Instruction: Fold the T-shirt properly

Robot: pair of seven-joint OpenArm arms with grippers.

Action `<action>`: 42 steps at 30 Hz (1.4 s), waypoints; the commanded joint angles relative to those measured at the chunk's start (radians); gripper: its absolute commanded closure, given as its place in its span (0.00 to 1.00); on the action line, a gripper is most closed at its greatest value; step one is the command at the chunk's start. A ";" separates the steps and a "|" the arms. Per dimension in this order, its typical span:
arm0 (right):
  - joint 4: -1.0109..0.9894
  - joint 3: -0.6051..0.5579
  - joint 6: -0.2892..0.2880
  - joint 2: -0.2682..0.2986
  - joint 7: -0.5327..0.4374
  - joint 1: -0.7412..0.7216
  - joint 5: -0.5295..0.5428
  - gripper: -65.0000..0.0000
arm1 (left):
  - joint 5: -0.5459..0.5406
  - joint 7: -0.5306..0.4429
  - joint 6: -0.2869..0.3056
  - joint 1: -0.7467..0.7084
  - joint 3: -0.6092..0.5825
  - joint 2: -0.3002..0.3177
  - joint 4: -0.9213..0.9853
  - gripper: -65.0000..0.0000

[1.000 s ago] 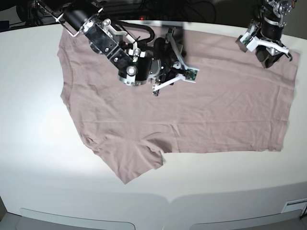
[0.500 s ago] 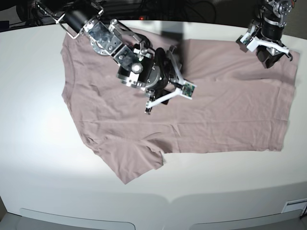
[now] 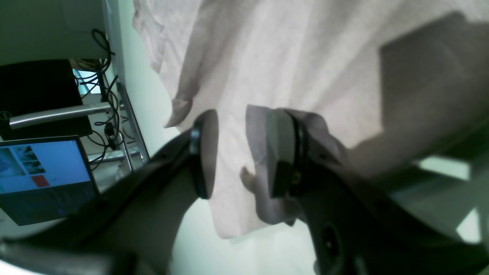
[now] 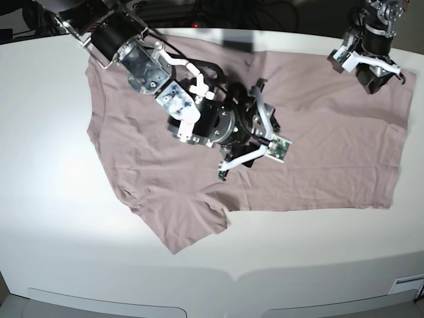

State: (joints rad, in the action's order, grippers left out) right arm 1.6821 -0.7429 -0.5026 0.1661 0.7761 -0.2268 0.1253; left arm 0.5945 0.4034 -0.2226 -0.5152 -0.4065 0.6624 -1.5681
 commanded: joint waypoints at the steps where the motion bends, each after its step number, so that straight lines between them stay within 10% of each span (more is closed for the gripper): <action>1: 0.042 0.009 0.000 -0.002 0.002 -0.018 0.032 0.61 | -0.018 0.031 0.024 -0.011 0.001 0.011 0.002 0.67; 21: 0.322 0.772 -0.087 0.044 0.106 0.335 0.173 0.61 | 0.087 0.064 -0.043 -0.015 0.001 0.011 0.001 0.67; 42: 0.320 0.821 -0.142 0.044 0.133 0.327 0.271 0.61 | 0.162 0.151 -0.160 -0.010 0.001 0.034 -0.311 0.67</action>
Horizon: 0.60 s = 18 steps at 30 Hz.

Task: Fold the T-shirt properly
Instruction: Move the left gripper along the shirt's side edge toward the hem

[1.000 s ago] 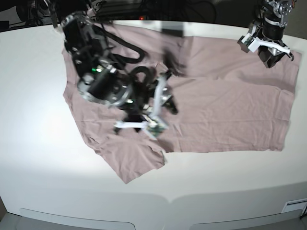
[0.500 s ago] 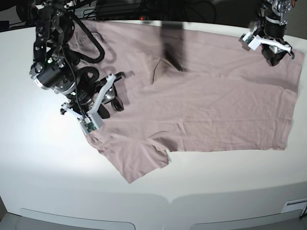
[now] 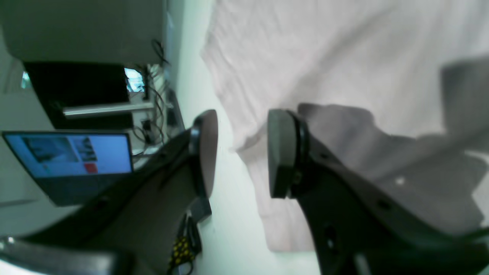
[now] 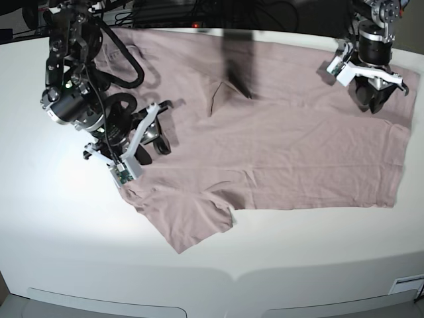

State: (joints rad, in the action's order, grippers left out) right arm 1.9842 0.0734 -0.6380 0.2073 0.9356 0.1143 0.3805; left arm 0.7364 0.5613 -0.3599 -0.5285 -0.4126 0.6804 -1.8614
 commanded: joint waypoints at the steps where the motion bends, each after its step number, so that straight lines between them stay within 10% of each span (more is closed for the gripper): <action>1: 0.015 0.005 -0.006 0.003 -0.036 -0.015 0.013 0.61 | 0.006 -0.013 -0.022 0.013 0.007 0.022 -0.042 0.67; 18: -0.092 0.016 0.010 0.003 -0.011 -0.112 0.013 0.61 | -0.790 -0.066 0.342 0.719 0.080 -0.002 0.235 0.67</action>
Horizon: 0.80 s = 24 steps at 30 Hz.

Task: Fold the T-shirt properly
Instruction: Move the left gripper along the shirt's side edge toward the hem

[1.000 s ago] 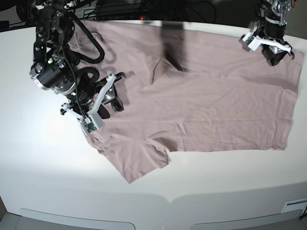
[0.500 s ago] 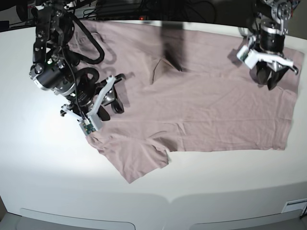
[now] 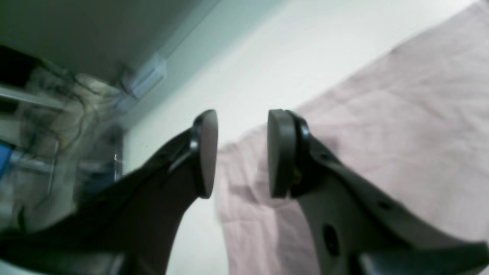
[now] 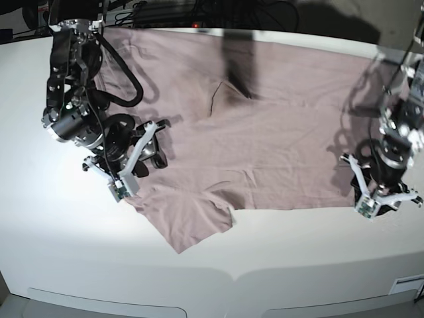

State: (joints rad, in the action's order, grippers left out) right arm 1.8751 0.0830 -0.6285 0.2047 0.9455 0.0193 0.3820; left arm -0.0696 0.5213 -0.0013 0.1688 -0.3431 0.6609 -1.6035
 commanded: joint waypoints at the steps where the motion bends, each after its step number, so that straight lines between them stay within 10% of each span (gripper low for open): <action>1: 0.018 0.011 0.000 0.005 -0.021 -0.017 0.013 0.61 | -0.035 -0.029 0.012 0.069 0.012 0.018 0.038 0.67; 11: 0.018 0.055 0.001 0.005 0.003 -0.016 0.020 0.61 | -0.277 -0.137 0.322 0.444 0.011 0.012 0.648 0.67; 24: 0.018 0.055 0.000 0.006 0.026 -0.017 0.146 0.61 | -0.151 -0.438 0.423 0.530 0.011 -0.161 1.228 0.67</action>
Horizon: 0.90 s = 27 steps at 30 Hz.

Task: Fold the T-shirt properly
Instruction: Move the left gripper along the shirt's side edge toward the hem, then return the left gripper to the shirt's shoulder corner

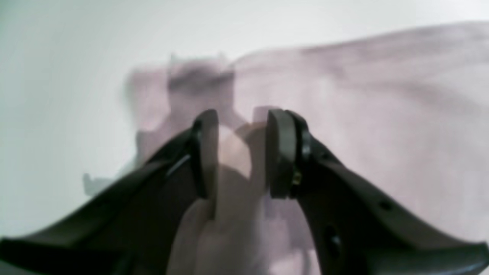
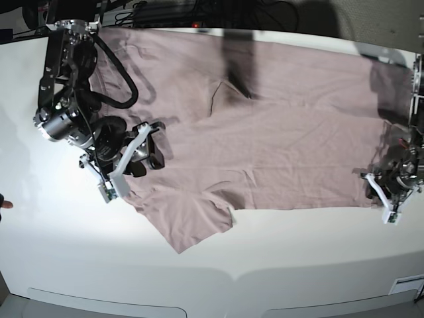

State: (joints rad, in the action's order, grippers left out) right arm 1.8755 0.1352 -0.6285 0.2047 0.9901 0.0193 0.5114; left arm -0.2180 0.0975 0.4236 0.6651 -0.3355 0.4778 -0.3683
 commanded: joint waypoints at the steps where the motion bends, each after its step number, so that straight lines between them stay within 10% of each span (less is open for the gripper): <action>1: 0.018 0.003 0.000 0.006 -0.013 -0.017 0.026 0.61 | 0.009 -0.036 -0.010 0.034 0.004 0.015 0.000 0.67; 13: 0.018 0.003 -0.005 0.005 0.021 -0.017 0.056 0.61 | 0.056 -0.105 -0.094 0.039 0.004 0.060 0.011 0.67; 24: 0.018 0.011 -0.030 0.005 -0.002 0.043 -0.029 0.61 | -0.064 0.186 -0.095 -0.106 0.004 0.095 -0.409 0.67; 27: 0.018 0.011 -0.030 0.005 -0.002 0.095 -0.031 0.61 | -0.079 0.286 -0.176 -0.218 0.006 0.115 -0.635 0.67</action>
State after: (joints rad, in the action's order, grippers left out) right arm 1.8767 0.1436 -0.6556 0.2050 1.0077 0.1238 0.4656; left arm -0.2962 0.4099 0.2382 0.4175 -0.3378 0.5735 -0.9985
